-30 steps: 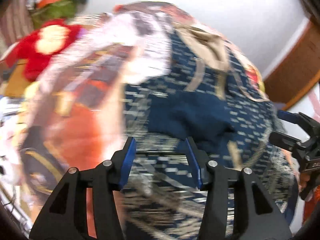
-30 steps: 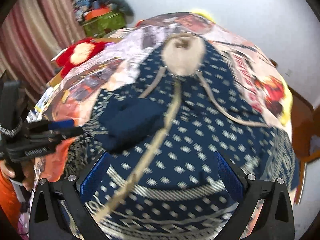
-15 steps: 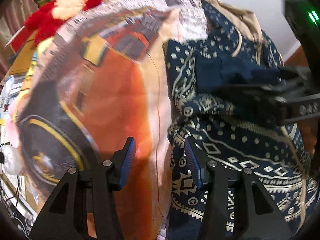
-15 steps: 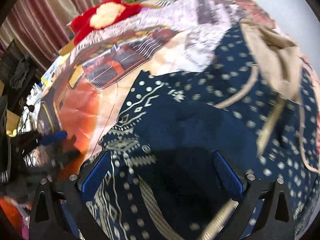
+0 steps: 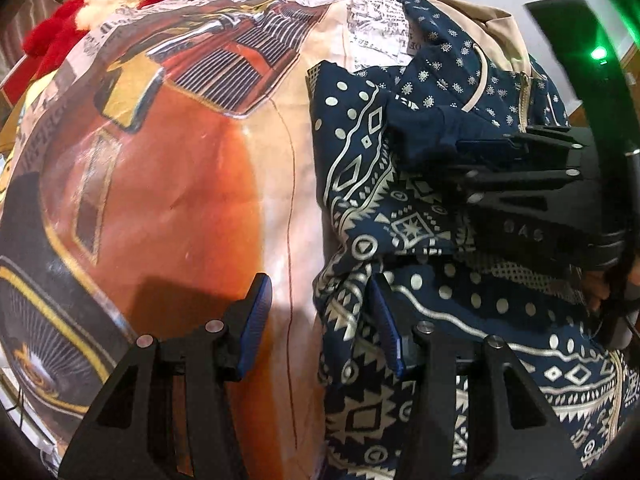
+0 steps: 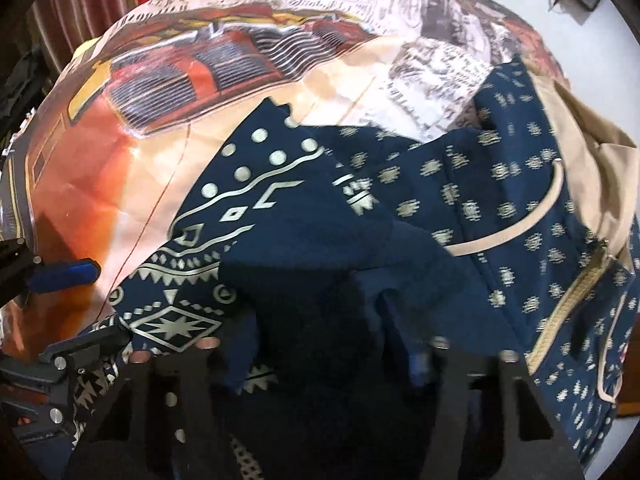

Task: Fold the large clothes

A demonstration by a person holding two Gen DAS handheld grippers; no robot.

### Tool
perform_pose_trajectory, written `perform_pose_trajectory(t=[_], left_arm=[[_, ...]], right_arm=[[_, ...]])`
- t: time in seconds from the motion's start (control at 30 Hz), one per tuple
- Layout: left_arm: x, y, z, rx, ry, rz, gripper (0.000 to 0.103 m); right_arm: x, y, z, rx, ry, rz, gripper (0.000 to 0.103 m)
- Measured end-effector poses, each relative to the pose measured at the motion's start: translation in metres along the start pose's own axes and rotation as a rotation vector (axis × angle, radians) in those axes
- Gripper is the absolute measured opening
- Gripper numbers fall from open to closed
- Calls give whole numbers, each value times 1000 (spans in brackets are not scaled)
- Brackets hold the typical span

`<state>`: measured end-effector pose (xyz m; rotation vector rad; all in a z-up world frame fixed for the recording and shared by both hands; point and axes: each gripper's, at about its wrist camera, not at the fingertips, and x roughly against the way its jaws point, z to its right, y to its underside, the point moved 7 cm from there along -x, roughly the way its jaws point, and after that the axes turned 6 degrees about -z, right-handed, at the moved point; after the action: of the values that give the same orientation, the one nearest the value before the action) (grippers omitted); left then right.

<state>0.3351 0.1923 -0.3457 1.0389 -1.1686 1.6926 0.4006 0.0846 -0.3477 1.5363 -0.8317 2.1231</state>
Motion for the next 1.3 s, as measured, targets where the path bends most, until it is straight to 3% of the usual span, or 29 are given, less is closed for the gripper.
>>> perform_pose_trajectory(t=[0.13, 0.2, 0.57, 0.7, 0.87, 1.0, 1.13, 1.3], left_arm=[[-7, -8, 6, -10, -26, 10, 50], [-9, -10, 8, -13, -45, 15, 50], [9, -6, 6, 14, -133, 40, 50], [27, 1, 8, 4, -153, 69, 50], [51, -5, 10, 49, -70, 100, 50], [55, -26, 28, 99, 88, 74, 50], [30, -45, 51, 153, 246, -14, 50], [-14, -61, 66, 235, 283, -107, 49]], right_arm=[[13, 3, 14, -57, -29, 40, 24], [22, 5, 21, -84, -42, 66, 20], [104, 36, 84, -266, -78, 240, 16], [123, 51, 100, -283, -87, 249, 17], [129, 57, 89, -257, -136, 206, 17], [124, 62, 82, -272, -170, 179, 17], [124, 71, 89, -295, -169, 178, 17], [131, 96, 119, -351, -159, 182, 17]])
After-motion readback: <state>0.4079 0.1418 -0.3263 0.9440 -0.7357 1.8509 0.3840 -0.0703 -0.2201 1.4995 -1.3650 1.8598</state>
